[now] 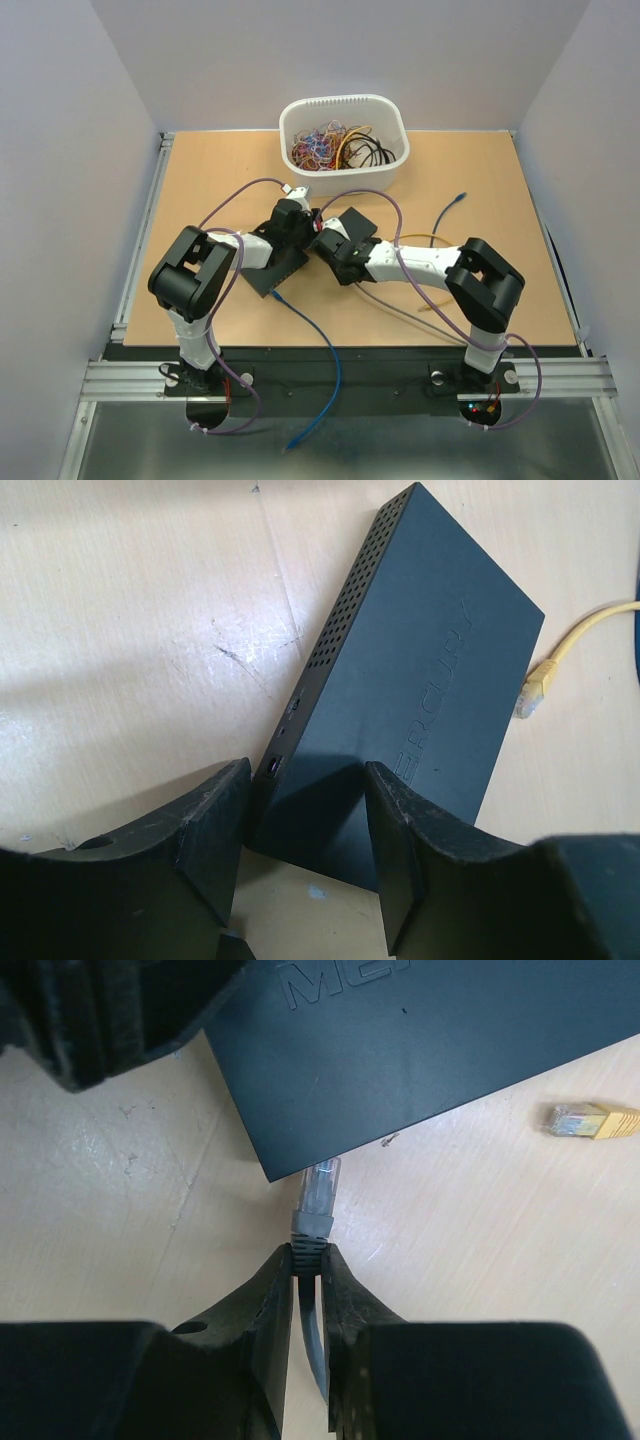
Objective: Insert the plug into the switch port
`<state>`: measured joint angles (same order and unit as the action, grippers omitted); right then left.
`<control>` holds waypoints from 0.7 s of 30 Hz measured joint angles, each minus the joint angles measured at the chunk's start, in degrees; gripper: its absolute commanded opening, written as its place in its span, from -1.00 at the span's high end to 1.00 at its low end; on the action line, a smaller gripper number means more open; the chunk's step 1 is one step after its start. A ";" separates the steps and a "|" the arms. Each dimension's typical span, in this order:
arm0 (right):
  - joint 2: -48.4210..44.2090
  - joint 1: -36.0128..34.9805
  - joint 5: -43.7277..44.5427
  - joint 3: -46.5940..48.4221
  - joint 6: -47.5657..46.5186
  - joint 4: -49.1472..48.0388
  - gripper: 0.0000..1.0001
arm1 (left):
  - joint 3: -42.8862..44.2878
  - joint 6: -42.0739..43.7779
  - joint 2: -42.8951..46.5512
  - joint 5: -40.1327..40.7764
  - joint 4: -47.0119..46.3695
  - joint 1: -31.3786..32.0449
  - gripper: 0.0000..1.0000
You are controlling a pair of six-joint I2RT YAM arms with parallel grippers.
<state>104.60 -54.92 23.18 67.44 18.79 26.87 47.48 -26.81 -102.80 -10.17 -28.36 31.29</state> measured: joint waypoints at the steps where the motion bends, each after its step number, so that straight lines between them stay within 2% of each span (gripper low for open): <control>1: 0.00 -0.33 0.39 0.00 -0.04 -0.07 0.99 | 0.02 0.02 0.02 0.04 0.07 0.02 -0.16; 13: -1.88 -1.20 1.49 -1.84 0.24 -1.42 0.99 | 0.76 0.79 0.02 -0.57 1.62 -0.02 -0.16; 21: -6.88 -2.14 3.04 -8.11 1.62 -4.44 0.99 | 1.05 1.25 0.63 -2.23 3.69 -1.60 -0.16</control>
<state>97.71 -57.06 26.22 59.33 20.40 22.44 48.53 -25.56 -102.17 -12.40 -24.67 29.69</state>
